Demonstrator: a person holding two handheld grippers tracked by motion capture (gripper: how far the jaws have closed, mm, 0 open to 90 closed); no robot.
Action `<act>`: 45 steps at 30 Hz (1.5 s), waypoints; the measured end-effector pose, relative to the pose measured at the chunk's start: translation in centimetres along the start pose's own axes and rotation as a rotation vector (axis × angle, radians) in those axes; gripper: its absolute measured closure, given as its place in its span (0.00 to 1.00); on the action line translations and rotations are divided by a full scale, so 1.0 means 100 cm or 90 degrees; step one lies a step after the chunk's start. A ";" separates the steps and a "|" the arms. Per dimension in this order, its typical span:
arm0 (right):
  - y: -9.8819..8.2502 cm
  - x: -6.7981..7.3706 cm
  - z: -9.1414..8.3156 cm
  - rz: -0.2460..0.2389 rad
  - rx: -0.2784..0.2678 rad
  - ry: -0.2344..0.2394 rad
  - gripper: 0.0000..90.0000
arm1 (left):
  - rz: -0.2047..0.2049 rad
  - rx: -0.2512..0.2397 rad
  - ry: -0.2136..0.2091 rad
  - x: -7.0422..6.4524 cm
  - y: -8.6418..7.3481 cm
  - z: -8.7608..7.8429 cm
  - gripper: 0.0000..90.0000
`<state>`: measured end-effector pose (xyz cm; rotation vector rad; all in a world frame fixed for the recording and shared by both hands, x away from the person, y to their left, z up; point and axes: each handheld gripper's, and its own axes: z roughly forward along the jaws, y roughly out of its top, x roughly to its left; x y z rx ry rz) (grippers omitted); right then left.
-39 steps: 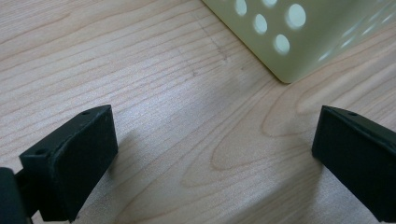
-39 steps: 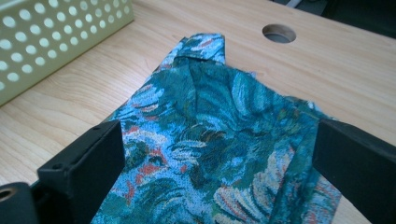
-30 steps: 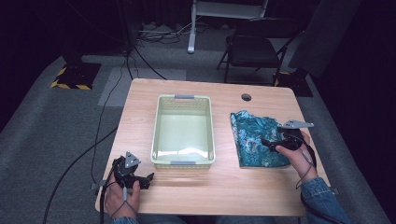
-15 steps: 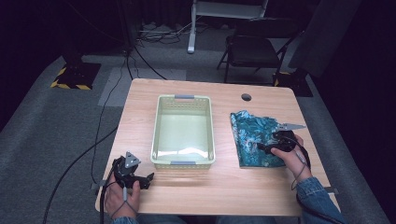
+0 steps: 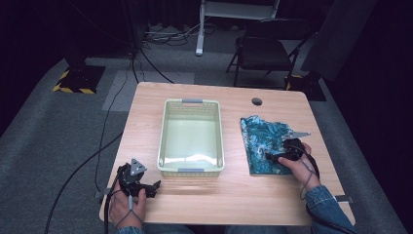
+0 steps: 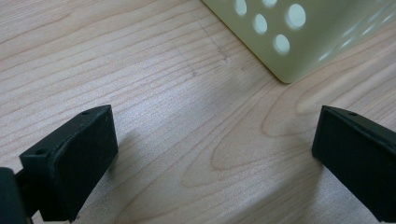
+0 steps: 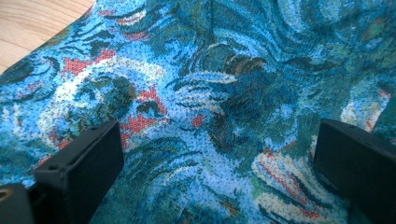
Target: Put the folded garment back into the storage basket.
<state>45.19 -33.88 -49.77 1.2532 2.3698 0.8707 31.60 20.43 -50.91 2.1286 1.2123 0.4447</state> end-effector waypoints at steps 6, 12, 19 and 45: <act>-0.001 0.000 0.000 0.002 -0.001 0.000 0.02 | 0.000 0.001 0.000 0.000 0.000 0.000 0.00; 0.000 0.002 -0.003 0.005 0.013 -0.004 0.04 | 0.000 0.001 0.000 0.000 0.000 0.000 0.00; 0.004 0.006 -0.011 -0.011 0.027 0.005 0.39 | 0.000 0.000 0.000 0.000 0.000 0.000 0.00; 0.003 0.016 -0.024 0.051 -0.022 -0.006 0.94 | 0.000 0.000 0.000 0.000 0.000 0.000 0.00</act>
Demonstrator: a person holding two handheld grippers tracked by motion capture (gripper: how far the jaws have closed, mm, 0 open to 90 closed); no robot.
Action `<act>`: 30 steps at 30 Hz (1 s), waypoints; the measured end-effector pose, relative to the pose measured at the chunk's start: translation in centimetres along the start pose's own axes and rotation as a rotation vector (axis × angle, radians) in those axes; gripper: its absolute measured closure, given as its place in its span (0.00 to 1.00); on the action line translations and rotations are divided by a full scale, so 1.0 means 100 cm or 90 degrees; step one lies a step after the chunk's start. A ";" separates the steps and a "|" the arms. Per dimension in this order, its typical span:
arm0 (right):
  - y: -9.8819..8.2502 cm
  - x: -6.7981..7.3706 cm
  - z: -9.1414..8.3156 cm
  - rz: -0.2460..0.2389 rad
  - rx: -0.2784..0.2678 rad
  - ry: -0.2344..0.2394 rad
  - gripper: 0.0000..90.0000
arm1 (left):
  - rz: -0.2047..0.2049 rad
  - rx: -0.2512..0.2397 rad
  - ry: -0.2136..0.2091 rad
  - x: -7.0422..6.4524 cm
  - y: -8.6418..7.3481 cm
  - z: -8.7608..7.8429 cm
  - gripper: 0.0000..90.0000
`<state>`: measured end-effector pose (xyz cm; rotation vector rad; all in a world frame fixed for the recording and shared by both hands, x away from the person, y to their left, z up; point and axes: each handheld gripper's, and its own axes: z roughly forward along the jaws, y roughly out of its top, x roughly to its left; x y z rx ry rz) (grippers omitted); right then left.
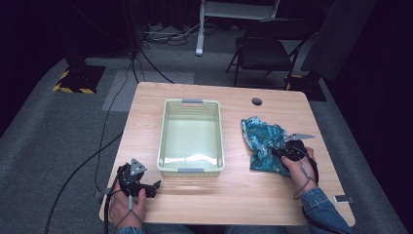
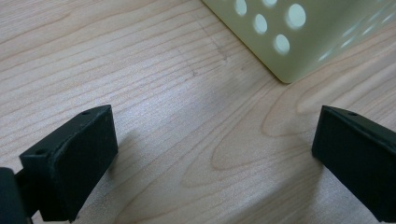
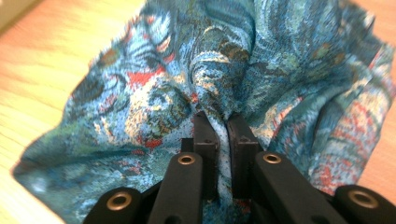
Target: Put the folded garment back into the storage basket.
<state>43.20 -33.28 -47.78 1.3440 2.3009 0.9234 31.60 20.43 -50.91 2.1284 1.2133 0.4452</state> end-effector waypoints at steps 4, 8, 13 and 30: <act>0.007 0.001 -0.010 0.003 -0.020 0.000 0.94 | 0.001 0.000 0.000 0.000 0.000 0.000 0.00; 0.013 0.001 -0.018 0.004 -0.037 0.002 0.94 | 0.000 0.001 0.000 0.000 0.000 0.000 0.00; 0.019 0.001 -0.033 0.013 -0.072 0.003 0.94 | 0.000 0.000 0.000 0.000 0.000 0.000 0.00; 0.035 0.003 -0.064 0.023 -0.149 0.003 0.94 | 0.001 0.001 0.000 0.000 0.000 0.000 0.00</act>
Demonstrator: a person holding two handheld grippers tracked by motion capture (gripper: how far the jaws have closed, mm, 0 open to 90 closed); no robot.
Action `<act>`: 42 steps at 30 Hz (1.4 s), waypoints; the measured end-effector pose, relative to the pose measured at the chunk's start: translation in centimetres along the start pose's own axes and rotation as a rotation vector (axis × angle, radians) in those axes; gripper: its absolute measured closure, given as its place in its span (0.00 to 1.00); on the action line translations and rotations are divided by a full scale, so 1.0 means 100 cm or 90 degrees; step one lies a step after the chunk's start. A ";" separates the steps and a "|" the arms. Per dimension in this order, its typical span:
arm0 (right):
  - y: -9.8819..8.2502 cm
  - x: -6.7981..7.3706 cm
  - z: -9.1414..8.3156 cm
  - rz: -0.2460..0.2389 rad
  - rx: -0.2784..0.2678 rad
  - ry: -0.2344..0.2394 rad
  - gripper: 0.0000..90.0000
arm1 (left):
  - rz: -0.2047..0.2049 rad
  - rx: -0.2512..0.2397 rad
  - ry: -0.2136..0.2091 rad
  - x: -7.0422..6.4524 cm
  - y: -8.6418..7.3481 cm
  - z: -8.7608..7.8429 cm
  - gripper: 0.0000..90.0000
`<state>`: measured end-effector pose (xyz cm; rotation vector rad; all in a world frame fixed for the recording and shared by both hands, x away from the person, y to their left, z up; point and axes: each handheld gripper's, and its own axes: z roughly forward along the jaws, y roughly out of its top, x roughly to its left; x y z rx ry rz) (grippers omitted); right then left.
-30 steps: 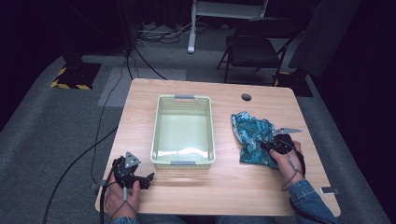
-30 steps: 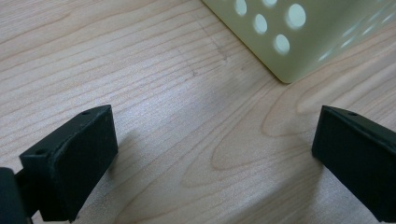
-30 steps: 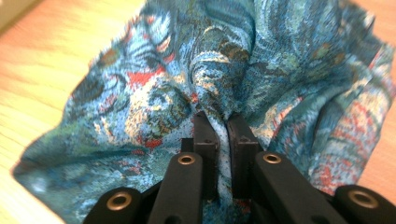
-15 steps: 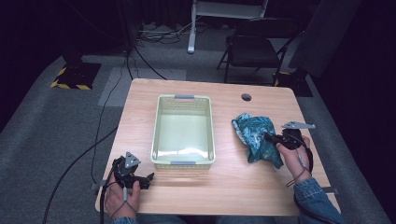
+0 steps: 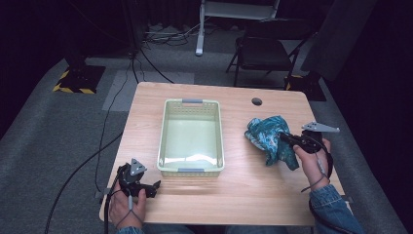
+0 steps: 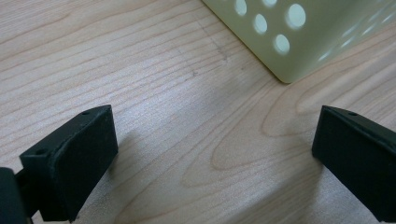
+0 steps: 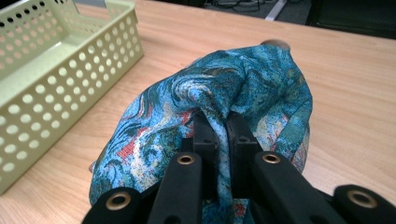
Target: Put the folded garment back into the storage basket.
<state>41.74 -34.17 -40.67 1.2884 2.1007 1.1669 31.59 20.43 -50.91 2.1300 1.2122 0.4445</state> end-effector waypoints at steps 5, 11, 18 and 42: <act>0.006 0.001 -0.004 0.000 -0.012 0.001 0.94 | 0.000 0.000 0.000 0.000 0.000 0.000 0.00; 0.016 0.007 -0.011 -0.009 -0.034 0.000 0.94 | -0.001 -0.001 0.000 0.000 0.000 0.000 0.00; 0.029 0.014 -0.016 -0.017 -0.052 0.003 0.94 | 0.000 0.000 0.000 0.000 0.000 0.000 0.00; 0.070 0.040 -0.012 -0.044 -0.082 0.035 0.94 | 0.000 0.000 0.000 0.000 0.000 0.000 0.00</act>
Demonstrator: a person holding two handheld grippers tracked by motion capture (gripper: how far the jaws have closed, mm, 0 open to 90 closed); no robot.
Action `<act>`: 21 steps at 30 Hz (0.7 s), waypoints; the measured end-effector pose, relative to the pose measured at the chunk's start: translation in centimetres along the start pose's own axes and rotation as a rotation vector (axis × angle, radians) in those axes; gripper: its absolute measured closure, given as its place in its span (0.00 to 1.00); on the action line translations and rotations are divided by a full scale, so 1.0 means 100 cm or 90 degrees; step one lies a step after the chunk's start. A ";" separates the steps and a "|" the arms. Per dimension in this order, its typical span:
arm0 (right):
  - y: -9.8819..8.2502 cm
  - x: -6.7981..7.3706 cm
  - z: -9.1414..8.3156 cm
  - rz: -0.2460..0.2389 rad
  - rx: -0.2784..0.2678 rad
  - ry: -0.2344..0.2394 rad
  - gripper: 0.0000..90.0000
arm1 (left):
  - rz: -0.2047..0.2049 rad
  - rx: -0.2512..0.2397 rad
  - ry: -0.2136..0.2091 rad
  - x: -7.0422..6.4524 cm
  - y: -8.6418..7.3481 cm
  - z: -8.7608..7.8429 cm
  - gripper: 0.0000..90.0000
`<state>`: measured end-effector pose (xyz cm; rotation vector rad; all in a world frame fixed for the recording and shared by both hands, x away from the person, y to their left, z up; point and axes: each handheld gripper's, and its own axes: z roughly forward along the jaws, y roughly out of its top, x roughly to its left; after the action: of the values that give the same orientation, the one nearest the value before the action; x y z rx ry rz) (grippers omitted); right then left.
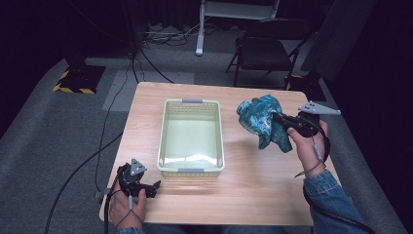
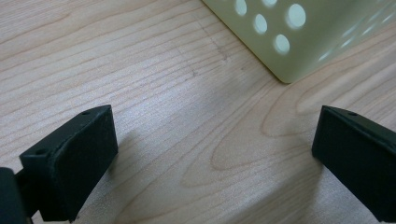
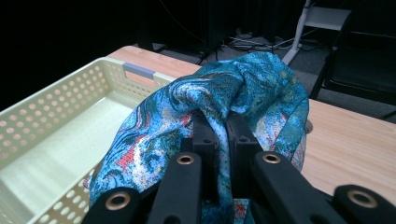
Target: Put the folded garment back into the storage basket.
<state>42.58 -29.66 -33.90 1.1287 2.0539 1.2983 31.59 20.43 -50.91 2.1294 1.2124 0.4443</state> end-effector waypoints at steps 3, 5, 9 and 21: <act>0.004 0.005 0.003 -0.001 -0.005 0.005 0.94 | 0.000 0.000 0.000 0.000 0.000 0.000 0.00; 0.007 0.008 0.006 -0.002 -0.008 0.008 0.94 | 0.000 0.000 0.000 0.000 0.000 0.000 0.00; 0.012 0.015 0.011 -0.004 -0.011 0.015 0.94 | 0.000 0.000 0.000 0.000 0.000 0.000 0.00; 0.029 0.032 0.023 -0.011 -0.022 0.031 0.94 | 0.000 0.000 0.000 0.000 0.000 0.000 0.00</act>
<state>43.63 -25.13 -32.19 1.0718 2.0640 1.3606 31.59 20.44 -50.91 2.1299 1.2120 0.4444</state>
